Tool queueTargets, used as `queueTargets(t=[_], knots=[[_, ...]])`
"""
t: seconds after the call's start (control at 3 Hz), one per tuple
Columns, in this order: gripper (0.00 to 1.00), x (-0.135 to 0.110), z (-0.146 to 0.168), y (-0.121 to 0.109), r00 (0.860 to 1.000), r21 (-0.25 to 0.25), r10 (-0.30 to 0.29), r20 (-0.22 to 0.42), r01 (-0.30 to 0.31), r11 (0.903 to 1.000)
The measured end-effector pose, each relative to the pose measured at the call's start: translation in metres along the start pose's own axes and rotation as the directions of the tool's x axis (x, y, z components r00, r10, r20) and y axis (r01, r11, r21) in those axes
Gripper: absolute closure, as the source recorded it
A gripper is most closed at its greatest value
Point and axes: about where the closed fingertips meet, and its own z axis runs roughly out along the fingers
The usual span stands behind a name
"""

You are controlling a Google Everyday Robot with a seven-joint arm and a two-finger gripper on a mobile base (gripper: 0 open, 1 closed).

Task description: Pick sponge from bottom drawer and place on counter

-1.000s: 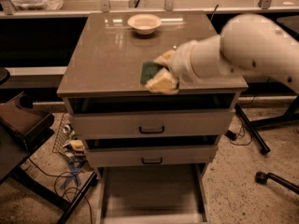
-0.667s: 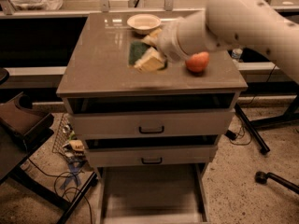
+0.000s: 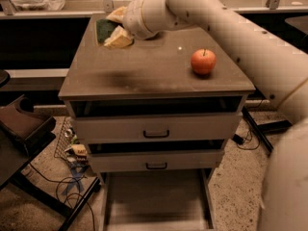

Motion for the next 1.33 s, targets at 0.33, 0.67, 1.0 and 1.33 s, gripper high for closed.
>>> queueTargets(t=[0.33, 0.67, 1.0, 1.33], knots=[[1.0, 0.012, 0.034, -0.019, 0.999, 0.027, -0.04, -0.027, 0.041, 0.9988], [0.85, 0.013, 0.039, -0.019, 0.999, 0.026, -0.045, -0.031, 0.046, 0.9986], [0.53, 0.012, 0.043, -0.017, 0.999, 0.02, -0.045, -0.028, 0.046, 0.9988], [0.31, 0.012, 0.045, -0.016, 0.999, 0.016, -0.045, -0.027, 0.046, 0.9988]])
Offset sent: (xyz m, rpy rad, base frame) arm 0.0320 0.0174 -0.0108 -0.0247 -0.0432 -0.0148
